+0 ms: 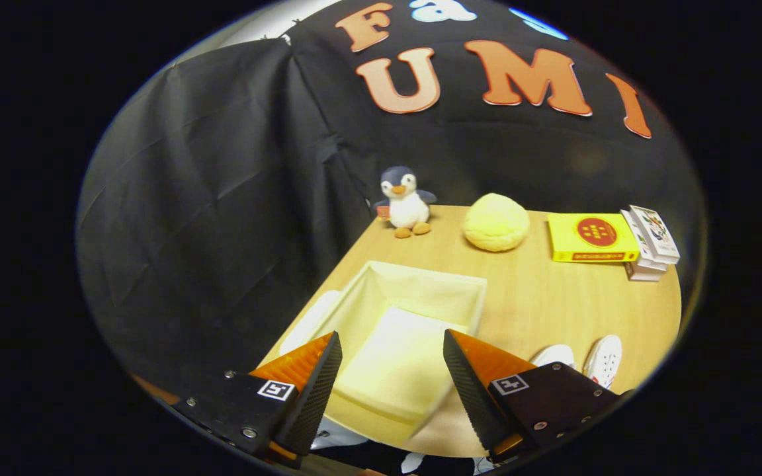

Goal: Open the storage box then place both shoes into the box .Put the left shoe in first, then the right shoe, with the right side of both shoes facing outward in a uniform manner.

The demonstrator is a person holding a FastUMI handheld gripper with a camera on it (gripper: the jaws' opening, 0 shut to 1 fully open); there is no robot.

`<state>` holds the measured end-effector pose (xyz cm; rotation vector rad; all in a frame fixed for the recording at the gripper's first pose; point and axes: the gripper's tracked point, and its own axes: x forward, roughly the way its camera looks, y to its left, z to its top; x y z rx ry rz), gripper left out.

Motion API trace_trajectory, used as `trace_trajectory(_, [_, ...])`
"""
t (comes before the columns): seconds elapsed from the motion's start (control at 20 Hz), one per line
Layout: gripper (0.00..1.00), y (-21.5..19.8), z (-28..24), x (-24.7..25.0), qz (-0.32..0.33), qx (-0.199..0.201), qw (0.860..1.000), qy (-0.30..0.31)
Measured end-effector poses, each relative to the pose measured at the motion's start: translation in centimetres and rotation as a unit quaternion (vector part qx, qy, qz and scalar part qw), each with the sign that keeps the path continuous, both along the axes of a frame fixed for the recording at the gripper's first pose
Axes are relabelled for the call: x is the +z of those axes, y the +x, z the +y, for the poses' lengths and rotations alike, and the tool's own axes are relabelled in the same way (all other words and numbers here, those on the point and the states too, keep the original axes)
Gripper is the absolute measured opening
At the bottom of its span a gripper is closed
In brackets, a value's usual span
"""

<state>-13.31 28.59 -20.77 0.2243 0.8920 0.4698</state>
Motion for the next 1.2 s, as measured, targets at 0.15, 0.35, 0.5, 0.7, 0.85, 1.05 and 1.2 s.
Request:
trace_trajectory(0.15, [0.92, -1.0, -4.2, -2.3, 0.007, -0.025, 0.999, -0.035])
trace_trajectory(0.35, [0.93, -3.0, -9.1, -5.7, 0.023, -0.047, 0.995, -0.09])
trace_trajectory(0.5, [0.92, -4.5, -11.4, -7.7, 0.03, -0.063, 0.991, -0.117])
trace_trajectory(0.7, [0.93, -5.4, -14.3, -9.4, 0.04, -0.08, 0.985, -0.15])
trace_trajectory(0.85, [0.92, -5.9, -16.2, -10.6, 0.042, -0.089, 0.98, -0.171])
trace_trajectory(1.05, [0.92, -7.3, -18.1, -12.8, 0.055, -0.091, 0.974, -0.198])
trace_trajectory(1.2, [0.92, -8.7, -19.1, -14.7, 0.067, -0.077, 0.971, -0.218])
